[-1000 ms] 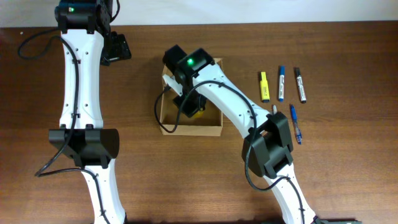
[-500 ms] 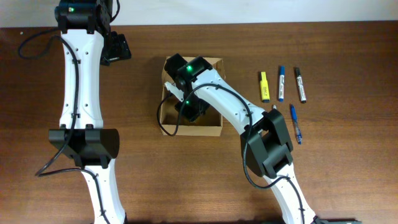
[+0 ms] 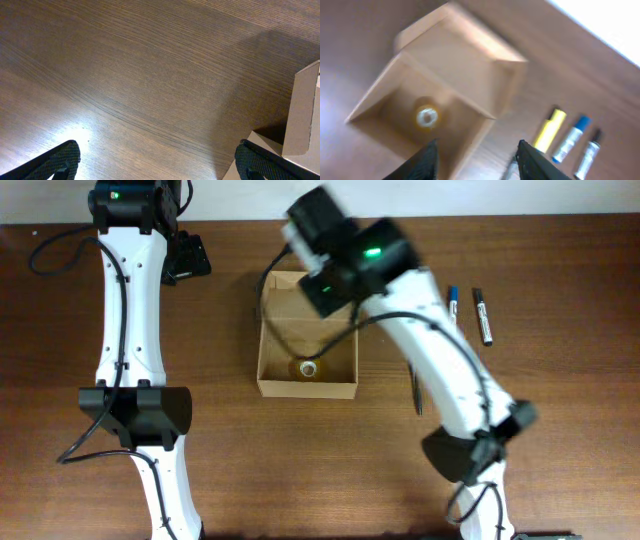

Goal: Pack container
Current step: 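Move the right gripper to the yellow highlighter and grasp it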

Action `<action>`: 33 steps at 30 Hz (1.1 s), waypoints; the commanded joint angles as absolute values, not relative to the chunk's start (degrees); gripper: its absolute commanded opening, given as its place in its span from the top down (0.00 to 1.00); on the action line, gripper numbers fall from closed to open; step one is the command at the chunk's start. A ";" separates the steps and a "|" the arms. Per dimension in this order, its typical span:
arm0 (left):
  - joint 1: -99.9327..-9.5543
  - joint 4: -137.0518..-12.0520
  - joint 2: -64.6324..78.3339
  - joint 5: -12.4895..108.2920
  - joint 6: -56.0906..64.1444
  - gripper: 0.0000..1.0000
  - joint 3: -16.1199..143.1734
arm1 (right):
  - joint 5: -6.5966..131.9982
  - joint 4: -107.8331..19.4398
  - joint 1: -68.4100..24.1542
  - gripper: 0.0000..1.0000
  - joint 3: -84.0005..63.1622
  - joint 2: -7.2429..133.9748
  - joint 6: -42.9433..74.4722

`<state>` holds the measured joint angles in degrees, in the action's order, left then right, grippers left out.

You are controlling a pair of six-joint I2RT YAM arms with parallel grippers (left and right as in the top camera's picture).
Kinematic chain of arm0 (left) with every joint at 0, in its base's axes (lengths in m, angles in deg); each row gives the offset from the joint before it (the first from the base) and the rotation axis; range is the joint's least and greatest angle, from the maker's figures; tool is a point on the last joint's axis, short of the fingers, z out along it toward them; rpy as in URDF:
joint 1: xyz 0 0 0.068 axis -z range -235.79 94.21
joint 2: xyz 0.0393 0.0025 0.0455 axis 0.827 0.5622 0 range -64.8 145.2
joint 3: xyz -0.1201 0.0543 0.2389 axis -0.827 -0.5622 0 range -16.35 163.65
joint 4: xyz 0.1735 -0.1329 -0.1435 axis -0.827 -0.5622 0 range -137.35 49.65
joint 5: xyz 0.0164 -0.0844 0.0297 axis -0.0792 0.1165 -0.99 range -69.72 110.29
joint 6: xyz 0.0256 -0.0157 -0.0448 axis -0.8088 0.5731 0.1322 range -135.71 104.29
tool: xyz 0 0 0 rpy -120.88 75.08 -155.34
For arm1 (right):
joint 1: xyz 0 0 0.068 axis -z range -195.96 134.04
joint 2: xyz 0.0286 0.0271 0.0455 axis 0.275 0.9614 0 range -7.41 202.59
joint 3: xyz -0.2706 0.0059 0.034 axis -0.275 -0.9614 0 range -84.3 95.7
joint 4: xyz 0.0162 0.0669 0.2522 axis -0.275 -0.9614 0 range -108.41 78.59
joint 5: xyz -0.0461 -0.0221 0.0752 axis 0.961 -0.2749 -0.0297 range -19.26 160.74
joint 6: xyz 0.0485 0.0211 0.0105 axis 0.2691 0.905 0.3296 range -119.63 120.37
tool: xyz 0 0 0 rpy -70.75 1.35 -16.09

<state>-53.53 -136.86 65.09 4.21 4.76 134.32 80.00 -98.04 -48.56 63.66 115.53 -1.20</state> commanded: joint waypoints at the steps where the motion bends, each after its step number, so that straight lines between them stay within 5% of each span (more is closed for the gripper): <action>1: -53.81 -137.03 65.18 4.41 3.91 0.00 135.37 | 83.85 -98.94 -40.96 0.48 63.82 115.96 7.09; 13: -53.81 -137.03 65.18 4.41 3.91 0.00 135.37 | 71.15 -97.82 -23.56 0.44 63.56 123.92 10.39; 33: -53.84 -137.01 65.18 4.41 3.91 0.00 135.37 | 72.94 -96.66 -21.00 0.41 61.87 142.08 11.17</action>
